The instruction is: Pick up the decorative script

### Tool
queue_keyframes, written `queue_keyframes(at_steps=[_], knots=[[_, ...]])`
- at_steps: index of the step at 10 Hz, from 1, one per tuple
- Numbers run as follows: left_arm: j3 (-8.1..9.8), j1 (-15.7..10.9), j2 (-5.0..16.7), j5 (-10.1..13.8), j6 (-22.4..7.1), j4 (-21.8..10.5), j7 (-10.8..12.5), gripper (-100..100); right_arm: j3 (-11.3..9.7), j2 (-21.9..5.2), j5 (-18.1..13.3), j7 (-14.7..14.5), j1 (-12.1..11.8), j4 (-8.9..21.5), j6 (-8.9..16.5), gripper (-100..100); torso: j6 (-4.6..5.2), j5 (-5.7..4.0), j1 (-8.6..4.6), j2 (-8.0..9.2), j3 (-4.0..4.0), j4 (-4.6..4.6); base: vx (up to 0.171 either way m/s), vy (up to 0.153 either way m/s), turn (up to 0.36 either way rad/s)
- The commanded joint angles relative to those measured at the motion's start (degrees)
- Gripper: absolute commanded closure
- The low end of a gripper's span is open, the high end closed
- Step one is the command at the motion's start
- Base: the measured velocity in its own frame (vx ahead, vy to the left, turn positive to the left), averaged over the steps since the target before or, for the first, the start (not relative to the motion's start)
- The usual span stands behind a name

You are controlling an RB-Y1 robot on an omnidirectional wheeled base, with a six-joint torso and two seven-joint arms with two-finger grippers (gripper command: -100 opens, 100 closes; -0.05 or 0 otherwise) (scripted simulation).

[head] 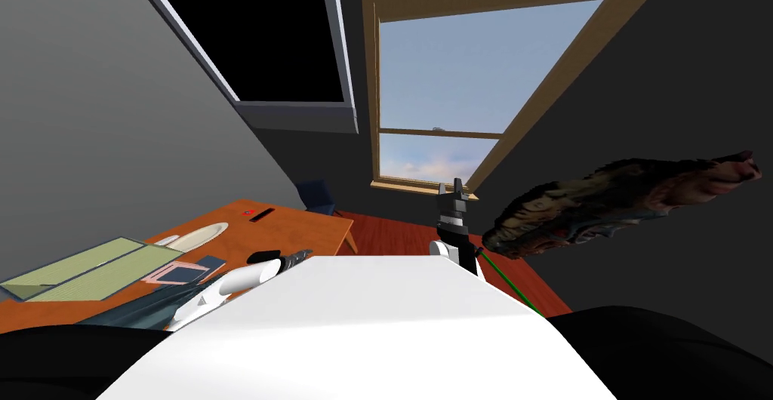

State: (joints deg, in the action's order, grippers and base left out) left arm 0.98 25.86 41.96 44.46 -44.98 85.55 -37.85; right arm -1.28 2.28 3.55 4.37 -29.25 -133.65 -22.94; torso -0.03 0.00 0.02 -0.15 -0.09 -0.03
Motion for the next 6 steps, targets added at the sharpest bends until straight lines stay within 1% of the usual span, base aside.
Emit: queue_keyframes(at_steps=[1,2,4,6], knots=[[-0.17,-0.3,0.7,1.4,-2.9,-1.8,-1.2,-100,0.0,0.0,0.0,0.0,0.0,0.0,0.0,0,0.0,0.0,0.0,0.0,0.0,0.0,0.063,0.02,-0.074],[-0.17,-0.3,0.7,1.4,-3.1,-1.8,-1.2,-100,0.0,0.0,0.0,0.0,0.0,0.0,0.0,0,0.0,0.01,0.01,-0.05,-0.03,-0.01,0.052,0.015,-0.033],[-0.22,-0.4,1.5,3.4,-6.5,-3.9,-2.6,-100,0.0,0.0,0.0,0.0,0.0,0.0,0.0,0,0.0,0.0,-0.01,-0.03,-0.02,-0.01,0.055,0.019,-0.055],[-0.25,-0.5,2.1,4.9,-9.2,-5.5,-3.7,-100,0.0,0.0,0.0,0.0,0.0,0.0,0.0,0,0.0,0.01,0.01,-0.08,-0.05,-0.02,0.071,0.027,-0.048]])
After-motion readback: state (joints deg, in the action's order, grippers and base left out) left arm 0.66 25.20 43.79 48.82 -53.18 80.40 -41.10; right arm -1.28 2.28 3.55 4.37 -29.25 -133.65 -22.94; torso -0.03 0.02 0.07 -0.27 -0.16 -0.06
